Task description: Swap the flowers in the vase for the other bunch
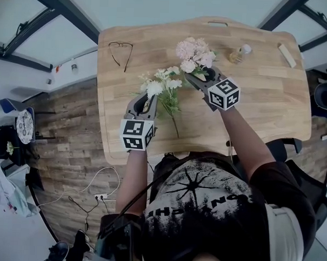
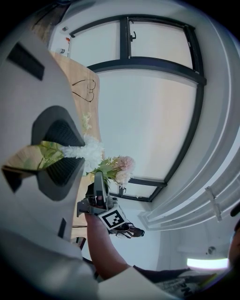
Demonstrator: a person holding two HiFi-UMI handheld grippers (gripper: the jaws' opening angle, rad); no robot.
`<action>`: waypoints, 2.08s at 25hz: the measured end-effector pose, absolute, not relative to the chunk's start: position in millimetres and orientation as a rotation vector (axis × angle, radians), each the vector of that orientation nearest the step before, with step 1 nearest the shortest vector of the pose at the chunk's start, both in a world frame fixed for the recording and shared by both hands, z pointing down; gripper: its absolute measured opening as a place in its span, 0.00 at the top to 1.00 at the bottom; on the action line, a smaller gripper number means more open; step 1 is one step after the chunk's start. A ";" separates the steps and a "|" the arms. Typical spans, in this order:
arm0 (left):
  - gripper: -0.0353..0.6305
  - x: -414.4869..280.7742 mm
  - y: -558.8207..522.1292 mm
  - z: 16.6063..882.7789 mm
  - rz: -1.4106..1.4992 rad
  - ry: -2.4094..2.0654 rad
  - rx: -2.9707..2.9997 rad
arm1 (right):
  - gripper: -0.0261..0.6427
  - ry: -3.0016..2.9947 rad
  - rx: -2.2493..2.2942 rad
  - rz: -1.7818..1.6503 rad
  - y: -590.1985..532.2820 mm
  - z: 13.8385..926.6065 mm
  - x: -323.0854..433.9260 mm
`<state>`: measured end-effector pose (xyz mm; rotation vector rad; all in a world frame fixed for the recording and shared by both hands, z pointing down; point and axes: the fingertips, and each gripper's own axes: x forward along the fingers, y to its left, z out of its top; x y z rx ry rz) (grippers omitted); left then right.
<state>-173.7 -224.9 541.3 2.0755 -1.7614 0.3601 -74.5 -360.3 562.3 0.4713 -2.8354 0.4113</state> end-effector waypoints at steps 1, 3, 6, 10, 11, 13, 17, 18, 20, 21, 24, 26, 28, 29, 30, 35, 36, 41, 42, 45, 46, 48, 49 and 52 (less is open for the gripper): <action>0.83 -174.5 -225.8 539.4 0.361 -1.764 2.080 | 0.60 -2.830 0.477 0.414 -360.3 562.9 -74.3; 0.83 -175.3 -227.2 536.6 0.362 -1.766 2.088 | 0.59 -2.820 0.489 0.422 -360.1 563.7 -73.0; 0.83 -174.1 -227.2 534.0 0.368 -1.765 2.098 | 0.58 -2.805 0.506 0.431 -358.2 565.4 -68.4; 0.83 -173.7 -225.3 537.0 0.372 -1.754 2.103 | 0.58 -2.792 0.549 0.425 -357.3 564.4 -59.2; 0.83 -173.7 -224.9 537.7 0.372 -1.749 2.105 | 0.58 -2.789 0.561 0.418 -357.0 563.3 -56.5; 0.83 -173.5 -225.3 537.4 0.368 -1.740 2.114 | 0.58 -2.788 0.579 0.409 -356.6 559.0 -51.5; 0.83 -173.7 -227.7 532.7 0.358 -1.733 2.140 | 0.58 -2.799 0.614 0.385 -354.4 545.7 -43.0; 0.83 -173.7 -227.8 531.6 0.356 -1.731 2.146 | 0.58 -2.805 0.624 0.377 -353.2 542.0 -41.0; 0.83 -173.8 -227.6 528.6 0.352 -1.729 2.158 | 0.58 -2.819 0.648 0.349 -350.0 533.6 -36.6; 0.83 -173.9 -227.3 526.5 0.350 -1.727 2.166 | 0.58 -2.824 0.660 0.335 -347.9 529.1 -34.4; 0.83 -174.6 -226.7 519.6 0.345 -1.724 2.190 | 0.58 -2.830 0.691 0.308 -340.2 517.7 -28.4; 0.83 -174.9 -226.9 514.7 0.344 -1.724 2.209 | 0.58 -2.836 0.702 0.291 -335.0 510.5 -24.9; 0.83 -175.6 -226.7 508.9 0.342 -1.726 2.226 | 0.61 -2.847 0.716 0.281 -329.3 502.3 -22.3; 0.83 -176.2 -226.2 505.6 0.340 -1.727 2.233 | 0.66 -2.853 0.723 0.279 -325.8 497.7 -21.7; 0.83 -176.7 -225.3 502.2 0.337 -1.729 2.241 | 0.70 -2.861 0.727 0.280 -321.7 493.1 -21.7; 0.83 -179.2 -223.7 485.4 0.328 -1.732 2.284 | 0.85 -2.898 0.711 0.280 -301.4 471.7 -27.0; 0.83 -180.2 -223.5 482.3 0.328 -1.734 2.293 | 0.86 -2.908 0.706 0.280 -297.6 467.0 -28.9; 0.83 -184.5 -215.6 473.1 0.342 -1.734 2.320 | 0.88 -2.958 0.703 0.300 -278.2 450.6 -32.9; 0.83 -186.8 -214.8 471.4 0.345 -1.736 2.322 | 0.88 -2.964 0.703 0.302 -276.0 448.9 -34.1; 0.83 -192.6 -210.9 467.5 0.351 -1.744 2.325 | 0.88 -2.964 0.706 0.303 -270.0 447.8 -34.8; 0.83 -194.0 -209.0 467.2 0.352 -1.745 2.325 | 0.88 -2.963 0.708 0.305 -268.2 448.6 -34.2; 0.83 -197.7 -205.1 467.8 0.350 -1.747 2.322 | 0.88 -2.965 0.711 0.313 -264.7 450.1 -34.5; 0.83 -199.7 -203.6 468.2 0.349 -1.749 2.320 | 0.88 -2.967 0.711 0.316 -263.2 450.4 -35.4; 0.83 -204.3 -202.4 468.6 0.346 -1.753 2.316 | 0.88 -2.969 0.706 0.311 -261.7 449.8 -38.4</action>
